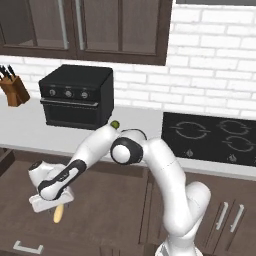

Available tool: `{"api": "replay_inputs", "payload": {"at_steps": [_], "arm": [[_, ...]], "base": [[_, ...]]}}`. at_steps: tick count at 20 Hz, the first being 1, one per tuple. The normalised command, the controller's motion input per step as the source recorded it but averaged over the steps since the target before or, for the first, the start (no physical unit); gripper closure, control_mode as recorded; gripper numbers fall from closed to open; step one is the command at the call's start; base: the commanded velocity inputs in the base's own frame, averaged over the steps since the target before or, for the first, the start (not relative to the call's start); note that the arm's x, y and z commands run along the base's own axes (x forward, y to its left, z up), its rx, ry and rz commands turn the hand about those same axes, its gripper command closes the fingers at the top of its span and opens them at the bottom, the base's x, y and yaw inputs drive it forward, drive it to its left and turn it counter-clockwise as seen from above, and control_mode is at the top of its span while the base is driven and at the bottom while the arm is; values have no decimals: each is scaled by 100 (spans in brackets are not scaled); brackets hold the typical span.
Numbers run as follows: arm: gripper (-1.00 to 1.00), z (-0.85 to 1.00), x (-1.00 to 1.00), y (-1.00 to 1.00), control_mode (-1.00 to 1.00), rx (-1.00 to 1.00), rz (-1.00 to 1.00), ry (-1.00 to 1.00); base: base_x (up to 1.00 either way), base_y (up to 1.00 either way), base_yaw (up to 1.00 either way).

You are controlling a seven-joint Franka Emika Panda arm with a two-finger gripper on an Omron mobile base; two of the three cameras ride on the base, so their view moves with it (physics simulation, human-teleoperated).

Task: Pick the pizza cutter from the drawer and place it on the counter.

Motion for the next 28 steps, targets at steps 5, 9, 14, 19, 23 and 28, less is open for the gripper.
{"api": "replay_inputs", "payload": {"at_steps": [5, 9, 14, 19, 23, 28], "arm": [[-100, -24, 7, 31, -100, 0, -3, 0], [-100, -36, -1, -11, -100, -3, -2, 0], [-100, -22, -8, -40, -100, -2, 0, 0], [-100, 0, -2, -31, -100, 0, 0, -1], [-100, -10, 0, 2, -100, 0, 0, 0], [-100, -39, 0, 24, -100, 0, 0, -1]], "base": [[0, 0, 0], [0, 0, 0], [0, 0, 0], [0, 0, 0], [0, 0, 0], [0, 0, 0]]}}
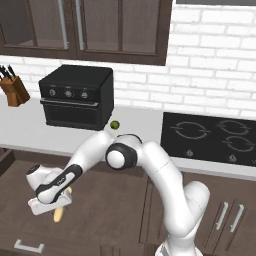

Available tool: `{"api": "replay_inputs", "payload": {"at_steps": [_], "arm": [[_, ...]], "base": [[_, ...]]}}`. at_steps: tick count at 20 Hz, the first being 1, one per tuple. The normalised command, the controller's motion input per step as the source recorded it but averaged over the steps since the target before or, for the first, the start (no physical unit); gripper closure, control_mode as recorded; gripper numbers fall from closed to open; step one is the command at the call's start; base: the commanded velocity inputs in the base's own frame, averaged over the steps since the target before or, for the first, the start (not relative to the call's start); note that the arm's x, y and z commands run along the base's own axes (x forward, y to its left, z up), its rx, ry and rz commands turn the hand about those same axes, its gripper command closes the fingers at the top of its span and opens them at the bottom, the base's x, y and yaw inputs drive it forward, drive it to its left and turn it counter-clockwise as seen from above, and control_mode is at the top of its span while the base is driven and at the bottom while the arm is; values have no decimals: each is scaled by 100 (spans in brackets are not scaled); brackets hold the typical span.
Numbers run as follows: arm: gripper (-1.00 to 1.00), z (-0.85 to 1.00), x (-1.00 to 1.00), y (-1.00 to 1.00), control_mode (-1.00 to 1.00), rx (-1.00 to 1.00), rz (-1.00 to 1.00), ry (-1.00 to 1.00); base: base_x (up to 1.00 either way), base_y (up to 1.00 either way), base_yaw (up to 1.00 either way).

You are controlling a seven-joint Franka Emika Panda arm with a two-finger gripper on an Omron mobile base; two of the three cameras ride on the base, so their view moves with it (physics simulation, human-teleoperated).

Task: Pick the pizza cutter from the drawer and place it on the counter.

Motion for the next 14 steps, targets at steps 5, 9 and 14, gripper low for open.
{"api": "replay_inputs", "payload": {"at_steps": [5, 9, 14], "arm": [[100, -38, 1, 16, -100, -1, 0, -3], [100, -24, -21, -26, -100, -2, 0, -10], [100, -2, -32, -69, -100, 4, 0, -21]], "base": [[0, 0, 0], [0, 0, 0], [0, 0, 0]]}}
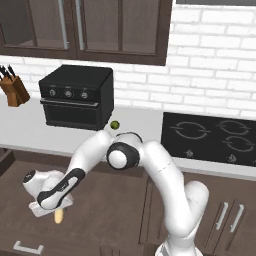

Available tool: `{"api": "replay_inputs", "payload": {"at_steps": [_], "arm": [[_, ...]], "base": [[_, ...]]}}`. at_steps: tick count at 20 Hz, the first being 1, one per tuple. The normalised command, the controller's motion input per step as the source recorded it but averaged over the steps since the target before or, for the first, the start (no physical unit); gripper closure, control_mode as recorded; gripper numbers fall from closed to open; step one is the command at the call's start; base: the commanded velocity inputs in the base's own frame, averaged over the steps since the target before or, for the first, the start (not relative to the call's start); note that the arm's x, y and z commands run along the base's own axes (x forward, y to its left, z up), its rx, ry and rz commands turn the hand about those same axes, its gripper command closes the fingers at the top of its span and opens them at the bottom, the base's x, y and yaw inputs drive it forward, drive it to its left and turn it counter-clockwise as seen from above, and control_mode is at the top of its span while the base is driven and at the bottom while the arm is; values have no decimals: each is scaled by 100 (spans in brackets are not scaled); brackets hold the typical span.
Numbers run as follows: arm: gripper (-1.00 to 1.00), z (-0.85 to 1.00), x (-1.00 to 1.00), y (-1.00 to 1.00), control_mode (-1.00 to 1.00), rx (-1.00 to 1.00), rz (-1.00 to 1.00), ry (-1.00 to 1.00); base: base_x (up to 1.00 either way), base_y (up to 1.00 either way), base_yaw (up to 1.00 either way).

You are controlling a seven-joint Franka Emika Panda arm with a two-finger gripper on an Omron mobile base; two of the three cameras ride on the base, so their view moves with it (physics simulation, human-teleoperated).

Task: Pick the pizza cutter from the drawer and place it on the counter.

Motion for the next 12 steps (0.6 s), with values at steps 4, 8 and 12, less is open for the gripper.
{"api": "replay_inputs", "payload": {"at_steps": [4, 8, 12], "arm": [[100, 91, -3, -22, -100, 16, -18, -29], [100, 100, 0, -49, -100, 13, -31, -8], [100, 100, 5, -87, -100, 12, -36, 0]], "base": [[0, 0, 0], [0, 0, 0], [0, 0, 0]]}}
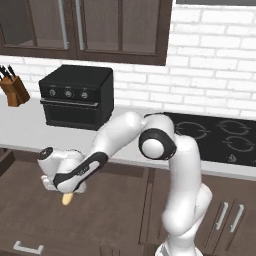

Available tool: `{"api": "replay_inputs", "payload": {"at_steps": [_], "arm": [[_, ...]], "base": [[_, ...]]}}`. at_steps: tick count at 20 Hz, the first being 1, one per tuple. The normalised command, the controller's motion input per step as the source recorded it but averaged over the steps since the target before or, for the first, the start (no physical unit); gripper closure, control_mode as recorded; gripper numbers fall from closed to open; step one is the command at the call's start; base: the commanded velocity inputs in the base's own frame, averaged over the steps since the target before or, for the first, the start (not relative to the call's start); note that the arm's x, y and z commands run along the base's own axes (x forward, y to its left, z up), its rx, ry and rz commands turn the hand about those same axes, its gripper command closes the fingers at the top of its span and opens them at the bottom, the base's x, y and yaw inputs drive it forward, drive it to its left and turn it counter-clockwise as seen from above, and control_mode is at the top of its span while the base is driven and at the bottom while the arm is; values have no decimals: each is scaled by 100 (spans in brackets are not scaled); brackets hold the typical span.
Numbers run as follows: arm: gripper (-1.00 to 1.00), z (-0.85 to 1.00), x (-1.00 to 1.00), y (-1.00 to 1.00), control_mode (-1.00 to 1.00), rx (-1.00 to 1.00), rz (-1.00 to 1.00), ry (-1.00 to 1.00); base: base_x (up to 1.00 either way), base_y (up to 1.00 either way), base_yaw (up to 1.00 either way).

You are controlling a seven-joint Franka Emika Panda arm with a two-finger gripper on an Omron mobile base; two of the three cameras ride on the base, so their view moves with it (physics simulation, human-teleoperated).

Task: Pick the pizza cutter from the drawer and place it on the counter.

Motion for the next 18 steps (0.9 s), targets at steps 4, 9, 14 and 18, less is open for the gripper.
{"api": "replay_inputs", "payload": {"at_steps": [4, 9, 14, 18], "arm": [[100, 100, 24, -85, -100, 7, -39, 2], [100, 100, 43, -69, -100, 5, -39, 5], [100, 82, 74, -98, -100, 2, -22, 5], [100, 37, 99, -100, -100, 0, -11, 0]], "base": [[0, 0, 0], [0, 0, 0], [0, 0, 0], [0, 0, 0]]}}
